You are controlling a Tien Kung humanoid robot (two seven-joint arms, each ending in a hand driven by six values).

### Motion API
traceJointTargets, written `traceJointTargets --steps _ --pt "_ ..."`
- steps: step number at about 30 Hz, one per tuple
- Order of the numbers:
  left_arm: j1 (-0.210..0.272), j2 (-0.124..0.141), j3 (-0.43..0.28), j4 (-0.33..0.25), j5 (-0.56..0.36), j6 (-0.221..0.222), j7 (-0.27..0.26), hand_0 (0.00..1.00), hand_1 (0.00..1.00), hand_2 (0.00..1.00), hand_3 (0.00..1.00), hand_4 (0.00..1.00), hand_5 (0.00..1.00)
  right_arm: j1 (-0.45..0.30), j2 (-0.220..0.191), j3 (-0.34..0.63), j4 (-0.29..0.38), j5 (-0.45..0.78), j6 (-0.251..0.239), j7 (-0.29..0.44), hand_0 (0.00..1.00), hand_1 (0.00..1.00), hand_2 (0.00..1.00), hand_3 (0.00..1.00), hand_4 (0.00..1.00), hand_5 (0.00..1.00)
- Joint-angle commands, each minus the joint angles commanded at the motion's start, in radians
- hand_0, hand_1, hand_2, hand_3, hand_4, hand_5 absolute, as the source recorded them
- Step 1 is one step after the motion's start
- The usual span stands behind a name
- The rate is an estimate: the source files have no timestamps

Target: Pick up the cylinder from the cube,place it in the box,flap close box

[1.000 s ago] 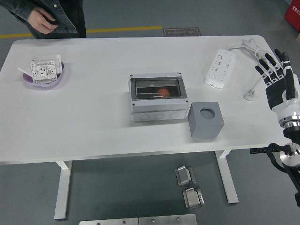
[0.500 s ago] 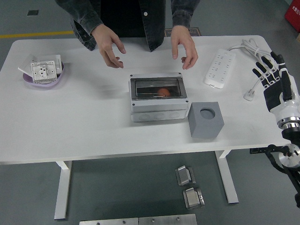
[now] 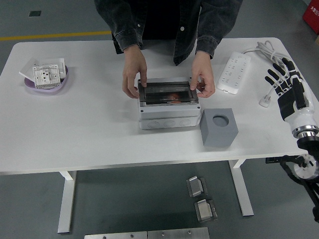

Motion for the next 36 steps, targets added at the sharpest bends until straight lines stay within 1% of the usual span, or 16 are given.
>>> traceJointTargets --steps 18,36 --pt "0.0 -0.01 -0.003 0.0 0.003 0.0 0.001 0.626 0.641 0.605 0.631 0.683 0.271 -0.001 0.0 -0.001 0.001 -0.017 -0.011 0.002 0.804 0.758 0.771 0.836 0.772 0.539" --pt "-0.002 -0.013 0.003 -0.001 -0.002 0.0 0.001 0.627 0.64 0.605 0.631 0.682 0.27 0.0 -0.004 -0.004 0.002 -0.018 -0.017 0.003 0.803 0.757 0.772 0.836 0.774 0.544"
